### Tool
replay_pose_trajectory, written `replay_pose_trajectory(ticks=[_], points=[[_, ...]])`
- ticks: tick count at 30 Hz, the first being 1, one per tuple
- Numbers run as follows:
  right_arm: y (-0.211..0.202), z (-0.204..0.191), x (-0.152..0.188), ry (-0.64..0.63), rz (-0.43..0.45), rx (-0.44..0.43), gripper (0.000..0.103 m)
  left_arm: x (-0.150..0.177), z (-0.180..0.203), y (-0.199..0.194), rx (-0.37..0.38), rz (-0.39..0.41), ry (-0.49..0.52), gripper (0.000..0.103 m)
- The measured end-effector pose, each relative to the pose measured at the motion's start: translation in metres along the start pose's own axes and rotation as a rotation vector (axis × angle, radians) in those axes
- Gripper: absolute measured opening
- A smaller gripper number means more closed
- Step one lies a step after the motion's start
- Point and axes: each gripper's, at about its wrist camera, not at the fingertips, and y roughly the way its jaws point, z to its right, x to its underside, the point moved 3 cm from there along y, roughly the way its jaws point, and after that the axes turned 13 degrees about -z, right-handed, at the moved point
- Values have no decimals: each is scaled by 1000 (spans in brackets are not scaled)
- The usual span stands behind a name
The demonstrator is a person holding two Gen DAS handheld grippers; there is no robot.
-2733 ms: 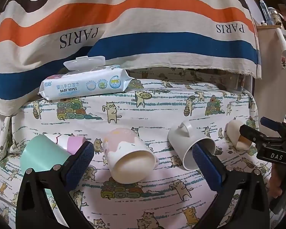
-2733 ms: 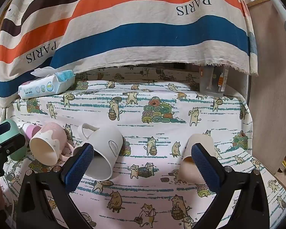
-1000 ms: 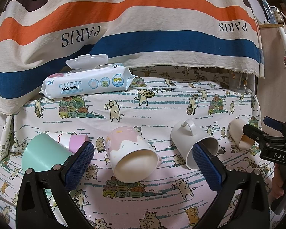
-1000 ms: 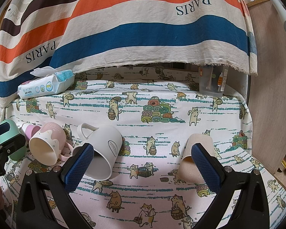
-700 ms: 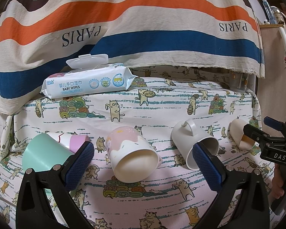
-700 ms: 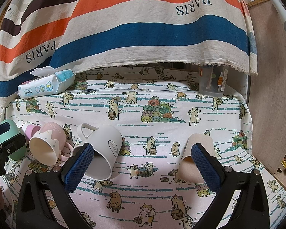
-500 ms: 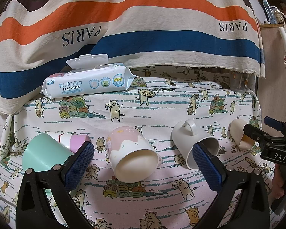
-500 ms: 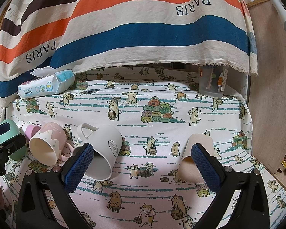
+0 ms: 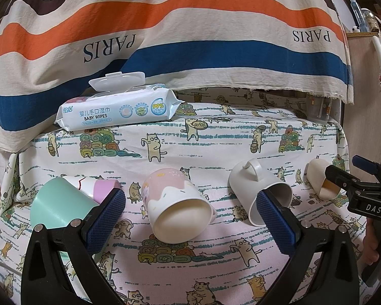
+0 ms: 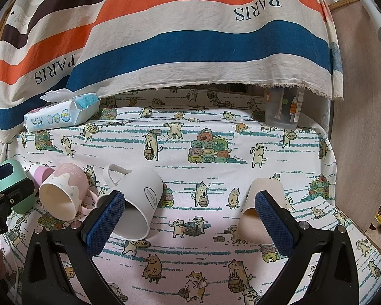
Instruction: Flip cup upside down
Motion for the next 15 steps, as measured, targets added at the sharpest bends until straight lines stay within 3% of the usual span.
replay_pose_trajectory(ticks=[15], points=[[0, 1, 0, 1, 3, 2, 103, 0, -9, 4, 6, -10, 3, 102]])
